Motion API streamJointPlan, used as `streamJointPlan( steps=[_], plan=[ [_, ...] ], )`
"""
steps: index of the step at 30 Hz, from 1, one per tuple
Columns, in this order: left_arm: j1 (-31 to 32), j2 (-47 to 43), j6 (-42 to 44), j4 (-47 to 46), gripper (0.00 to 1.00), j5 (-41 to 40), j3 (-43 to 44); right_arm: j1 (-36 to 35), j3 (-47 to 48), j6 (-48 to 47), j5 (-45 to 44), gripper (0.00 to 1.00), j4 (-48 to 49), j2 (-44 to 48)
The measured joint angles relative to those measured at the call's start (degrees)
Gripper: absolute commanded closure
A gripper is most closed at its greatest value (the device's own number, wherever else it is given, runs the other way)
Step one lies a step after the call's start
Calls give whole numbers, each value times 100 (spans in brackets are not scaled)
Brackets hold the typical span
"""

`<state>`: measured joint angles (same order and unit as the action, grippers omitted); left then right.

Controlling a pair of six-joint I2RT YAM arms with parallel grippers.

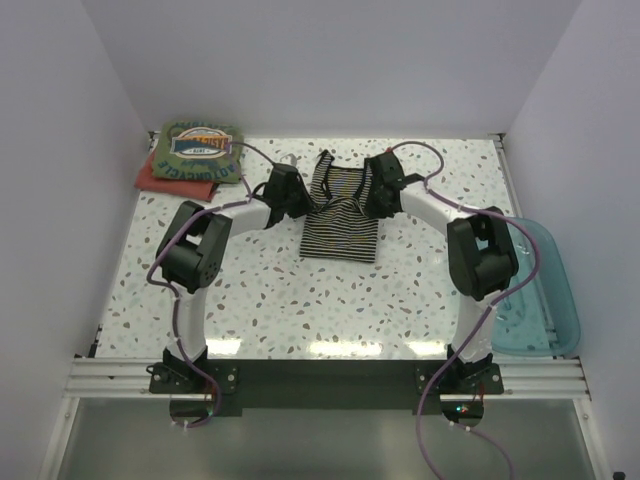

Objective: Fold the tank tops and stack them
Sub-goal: Fold the tank top

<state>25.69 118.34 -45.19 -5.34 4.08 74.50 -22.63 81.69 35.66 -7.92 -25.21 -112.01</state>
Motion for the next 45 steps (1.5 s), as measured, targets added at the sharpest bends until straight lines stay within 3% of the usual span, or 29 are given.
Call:
streamJointPlan(
  steps=[2,5,6,8,12,13,18,20,21,27,37,45],
  plan=[
    [-7,0,2,-70,99,57,31,26,17,-15,9,96,9,0],
    [-17,0,11,-168,89,111,83,59,31,-33,15,83,24,0],
    [-20,0,31,-181,81,120,94,66,37,-42,13,70,24,0],
    [-26,0,72,-216,73,136,120,92,59,-66,13,62,26,0],
    [-101,0,107,-310,54,201,129,129,188,-118,17,37,20,0],
    [-133,0,125,-337,53,203,129,138,221,-118,13,36,20,0],
    [-284,-282,144,-391,48,24,-63,170,391,-236,-7,37,2,44],
    [-315,-564,142,-321,51,-101,-192,164,391,-269,-7,43,-24,96],
    [-319,-697,140,-319,55,-151,-245,133,389,-275,-13,51,-31,116],
    [-101,-1263,109,-501,71,-219,-514,-282,337,-323,-155,53,-13,87],
    [498,-623,-240,-800,75,-66,-916,-457,1147,-490,-243,38,-129,-1174],
    [518,-850,-546,-990,75,-267,-1703,-636,1067,-833,-483,35,50,-1191]
  ],
)
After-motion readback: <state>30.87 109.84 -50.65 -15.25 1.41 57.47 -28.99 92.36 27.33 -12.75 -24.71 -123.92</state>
